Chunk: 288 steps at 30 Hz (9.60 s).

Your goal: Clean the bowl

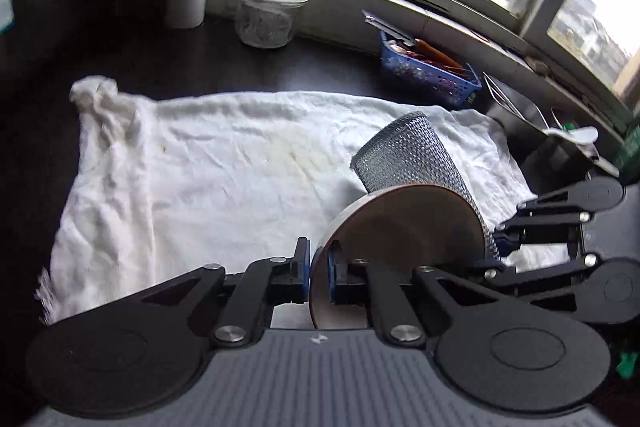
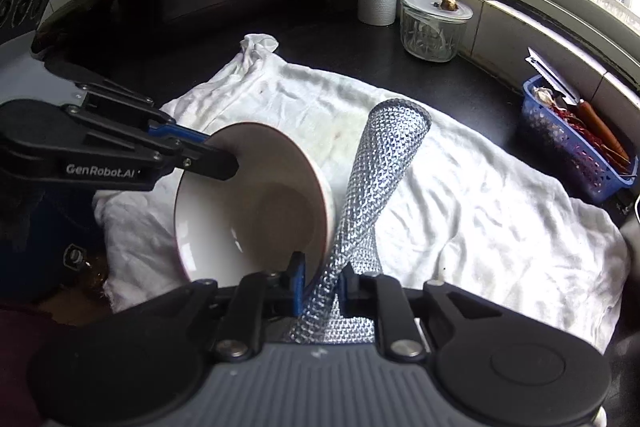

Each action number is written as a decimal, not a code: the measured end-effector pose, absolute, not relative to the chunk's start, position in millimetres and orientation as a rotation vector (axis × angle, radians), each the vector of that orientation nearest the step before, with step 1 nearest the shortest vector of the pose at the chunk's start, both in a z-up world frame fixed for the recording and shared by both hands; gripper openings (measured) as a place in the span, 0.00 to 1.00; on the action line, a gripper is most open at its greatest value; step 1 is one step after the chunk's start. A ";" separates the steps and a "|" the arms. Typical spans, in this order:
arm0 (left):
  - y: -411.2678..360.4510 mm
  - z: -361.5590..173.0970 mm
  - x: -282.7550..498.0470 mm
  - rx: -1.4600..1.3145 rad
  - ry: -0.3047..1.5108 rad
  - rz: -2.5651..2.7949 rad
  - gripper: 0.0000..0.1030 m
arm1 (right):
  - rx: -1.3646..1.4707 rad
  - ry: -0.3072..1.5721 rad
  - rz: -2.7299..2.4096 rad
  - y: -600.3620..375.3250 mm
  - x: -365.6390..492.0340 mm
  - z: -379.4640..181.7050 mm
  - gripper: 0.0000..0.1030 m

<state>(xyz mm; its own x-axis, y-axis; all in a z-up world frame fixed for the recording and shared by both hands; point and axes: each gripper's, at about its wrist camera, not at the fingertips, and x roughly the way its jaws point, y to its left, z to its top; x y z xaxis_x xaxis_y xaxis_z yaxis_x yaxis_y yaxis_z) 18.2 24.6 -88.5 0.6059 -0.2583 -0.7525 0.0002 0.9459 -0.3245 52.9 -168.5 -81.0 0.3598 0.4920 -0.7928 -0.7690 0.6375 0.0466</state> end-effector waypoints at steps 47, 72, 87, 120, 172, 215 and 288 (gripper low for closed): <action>-81.0 -72.3 9.8 0.522 0.947 -0.590 0.41 | -0.141 0.946 0.807 -203.3 72.2 -98.9 0.16; 68.7 -116.9 43.9 -1.029 0.923 -0.509 0.05 | -0.255 0.837 0.932 -195.0 69.1 -75.7 0.15; 82.6 -130.4 43.7 -1.156 0.918 -0.535 0.06 | -0.994 0.571 1.323 -138.9 43.9 -97.8 0.15; 89.1 -140.3 51.9 -1.250 0.916 -0.507 0.10 | -1.130 0.502 1.432 -129.3 57.2 -105.4 0.15; -69.0 -83.5 22.0 0.810 0.763 -0.598 0.08 | 0.303 0.988 0.895 -264.3 123.5 -86.0 0.09; -45.0 -43.9 11.7 0.185 0.797 -0.441 0.09 | -0.971 0.797 0.736 -282.3 38.0 -112.6 0.34; -37.7 -48.5 14.9 0.127 0.855 -0.386 0.26 | -0.446 0.843 0.891 -195.1 20.1 -85.7 0.66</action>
<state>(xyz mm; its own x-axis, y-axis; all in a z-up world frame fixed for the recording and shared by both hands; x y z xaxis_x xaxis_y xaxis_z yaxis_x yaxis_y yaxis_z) 14.9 -37.7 -48.5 0.5921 -0.2808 -0.7553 0.3815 0.9233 -0.0441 20.1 -195.1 -85.7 0.3488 0.4957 -0.7954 -0.8213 0.5705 -0.0047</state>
